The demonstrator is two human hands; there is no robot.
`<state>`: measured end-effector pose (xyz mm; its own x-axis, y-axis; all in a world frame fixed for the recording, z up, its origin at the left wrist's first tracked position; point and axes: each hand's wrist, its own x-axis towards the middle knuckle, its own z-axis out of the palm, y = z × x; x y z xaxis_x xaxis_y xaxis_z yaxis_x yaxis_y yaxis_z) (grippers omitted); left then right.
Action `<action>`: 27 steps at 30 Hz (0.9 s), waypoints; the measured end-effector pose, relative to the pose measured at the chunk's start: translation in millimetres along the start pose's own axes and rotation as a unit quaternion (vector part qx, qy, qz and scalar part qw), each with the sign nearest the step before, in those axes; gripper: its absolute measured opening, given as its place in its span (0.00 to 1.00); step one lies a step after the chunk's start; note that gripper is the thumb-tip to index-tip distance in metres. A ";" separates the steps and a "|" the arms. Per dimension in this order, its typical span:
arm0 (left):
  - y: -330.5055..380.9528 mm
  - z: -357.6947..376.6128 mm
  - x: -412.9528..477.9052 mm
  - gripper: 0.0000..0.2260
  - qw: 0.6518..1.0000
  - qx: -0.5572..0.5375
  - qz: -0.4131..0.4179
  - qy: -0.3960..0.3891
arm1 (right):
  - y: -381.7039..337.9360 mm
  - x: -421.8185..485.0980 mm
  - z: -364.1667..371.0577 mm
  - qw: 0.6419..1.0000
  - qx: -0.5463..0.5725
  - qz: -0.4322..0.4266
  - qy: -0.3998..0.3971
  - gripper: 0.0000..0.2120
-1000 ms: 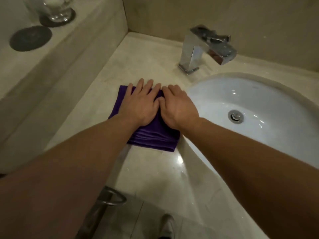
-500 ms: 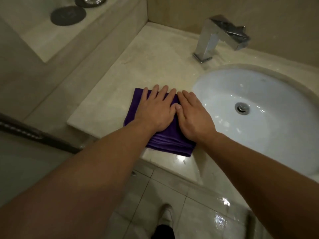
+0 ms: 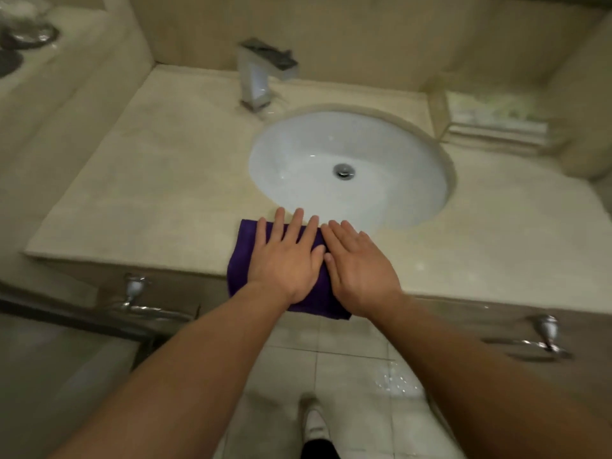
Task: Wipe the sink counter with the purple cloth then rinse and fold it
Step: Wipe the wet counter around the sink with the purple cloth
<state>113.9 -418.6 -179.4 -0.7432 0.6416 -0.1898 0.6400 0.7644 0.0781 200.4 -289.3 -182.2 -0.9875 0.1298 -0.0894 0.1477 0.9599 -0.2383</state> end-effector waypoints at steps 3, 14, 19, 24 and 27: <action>46.6 3.0 8.4 0.27 1.000 0.004 0.015 0.004 | 38.1 -21.1 -8.1 1.000 -0.006 0.030 0.002 0.25; 214.1 6.2 58.6 0.28 0.996 0.016 0.085 0.007 | 192.4 -91.3 -43.7 0.994 -0.017 0.109 -0.008 0.27; 303.0 8.0 78.5 0.28 0.992 0.021 0.128 0.000 | 267.6 -133.9 -57.3 0.987 -0.002 0.160 -0.001 0.28; 385.0 12.1 85.9 0.27 0.983 0.026 0.181 -0.014 | 327.0 -183.1 -65.7 0.974 0.004 0.224 0.005 0.29; 418.4 10.7 81.5 0.27 0.979 0.020 0.200 -0.033 | 347.8 -206.4 -71.7 0.969 0.010 0.245 -0.009 0.30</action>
<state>323.2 -47.2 -172.7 -0.4188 0.8823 -0.2148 0.8849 0.4497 0.1217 451.7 35.6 -177.3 -0.7973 0.5644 -0.2139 0.6002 0.7787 -0.1825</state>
